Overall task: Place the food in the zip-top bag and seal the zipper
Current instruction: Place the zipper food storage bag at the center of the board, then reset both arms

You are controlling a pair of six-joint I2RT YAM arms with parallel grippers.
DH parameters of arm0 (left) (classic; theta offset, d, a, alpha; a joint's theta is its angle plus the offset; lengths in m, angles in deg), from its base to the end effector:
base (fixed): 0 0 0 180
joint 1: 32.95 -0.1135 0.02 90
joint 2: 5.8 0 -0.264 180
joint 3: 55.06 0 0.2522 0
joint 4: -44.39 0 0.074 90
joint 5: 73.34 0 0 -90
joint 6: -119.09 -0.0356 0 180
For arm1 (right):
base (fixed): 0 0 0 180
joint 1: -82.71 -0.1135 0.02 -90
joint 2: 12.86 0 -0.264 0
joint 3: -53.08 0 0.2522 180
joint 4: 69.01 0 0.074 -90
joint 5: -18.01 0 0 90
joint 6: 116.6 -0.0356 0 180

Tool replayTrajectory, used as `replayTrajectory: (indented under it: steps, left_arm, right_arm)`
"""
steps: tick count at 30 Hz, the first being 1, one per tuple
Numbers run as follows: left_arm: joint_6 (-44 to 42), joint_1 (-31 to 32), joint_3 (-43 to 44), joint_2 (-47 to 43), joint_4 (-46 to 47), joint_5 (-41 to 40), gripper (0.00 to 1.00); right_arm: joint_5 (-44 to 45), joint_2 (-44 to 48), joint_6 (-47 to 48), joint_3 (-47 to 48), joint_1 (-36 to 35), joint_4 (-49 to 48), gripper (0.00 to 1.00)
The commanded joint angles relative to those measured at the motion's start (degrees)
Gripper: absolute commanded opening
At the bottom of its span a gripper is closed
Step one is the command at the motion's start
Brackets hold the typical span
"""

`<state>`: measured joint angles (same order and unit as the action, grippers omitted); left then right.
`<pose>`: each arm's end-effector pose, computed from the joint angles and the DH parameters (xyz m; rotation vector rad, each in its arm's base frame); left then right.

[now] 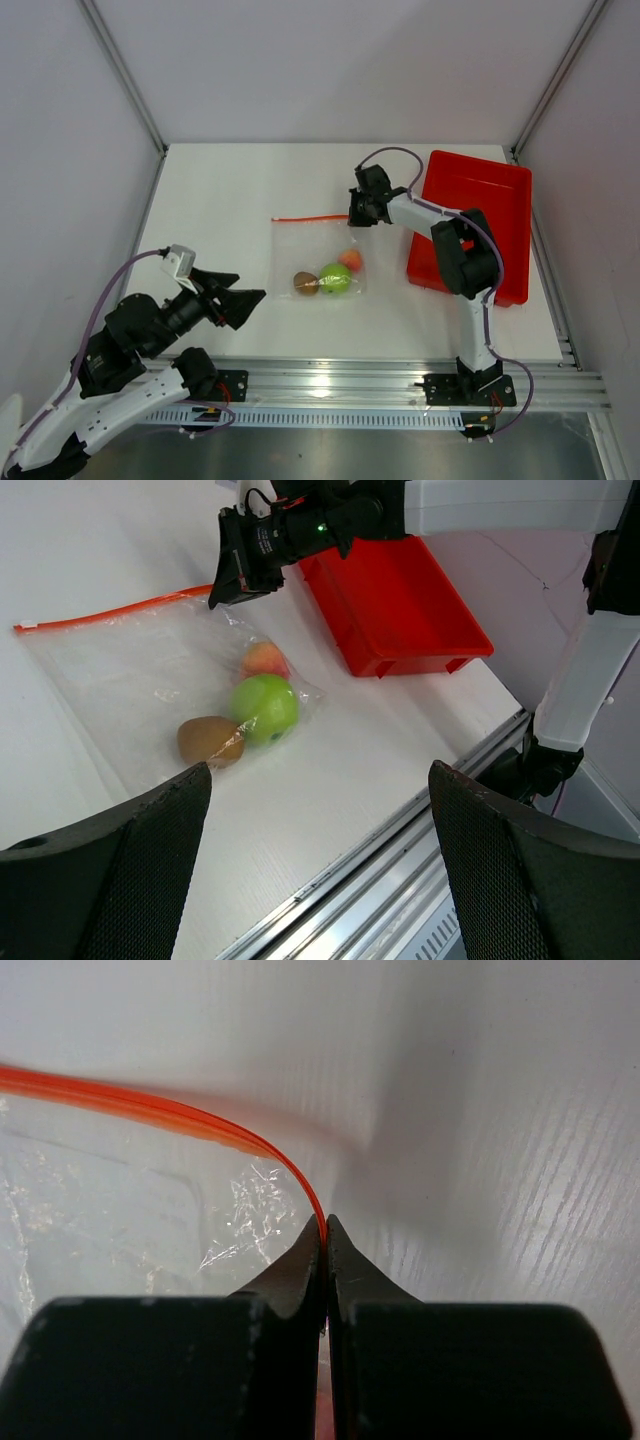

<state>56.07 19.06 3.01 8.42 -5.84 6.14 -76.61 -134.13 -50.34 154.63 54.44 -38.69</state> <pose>0.0385 -0.0388 0.3410 0.2389 1.7422 -0.8725 0.4080 0.2226 0.1701 -0.1357 2.5015 0.4901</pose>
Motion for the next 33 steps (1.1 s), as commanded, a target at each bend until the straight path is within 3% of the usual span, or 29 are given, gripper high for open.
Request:
replayTrajectory:
  steps: [1,4,7,11,17,21,23,33]
  left_arm:
    - [0.7,0.1,-0.6,0.7,2.8,1.8,0.9]
    - [1.0,0.1,-0.9,1.2,3.3,2.2,0.9]
    - [1.5,0.1,-1.4,1.3,3.9,2.7,0.9]
    - [2.0,0.1,-1.5,1.5,4.4,3.6,0.91]
    - [3.0,0.1,-1.9,1.3,4.1,3.4,0.91]
    - [3.5,0.1,-2.0,1.5,3.6,2.7,0.93]
    - [3.9,0.1,-2.1,2.7,3.5,3.0,0.95]
    - [4.0,0.0,-1.7,14.2,9.3,4.5,0.99]
  right_arm:
    - [3.0,-0.1,-0.4,1.9,0.1,-1.1,0.0]
    - [4.6,-1.0,-0.1,2.7,0.2,0.2,0.0]
    - [8.0,-2.2,0.8,4.0,0.2,2.2,0.11]
    - [9.7,-3.5,2.9,6.5,0.1,5.4,0.43]
    - [12.7,-2.9,6.3,10.6,0.2,8.9,0.73]
    - [15.0,-1.5,8.6,12.8,-0.1,11.4,0.85]
    - [16.6,1.4,9.3,12.3,-0.4,12.2,0.99]
    - [22.6,27.2,6.1,-13.1,-4.2,7.3,0.99]
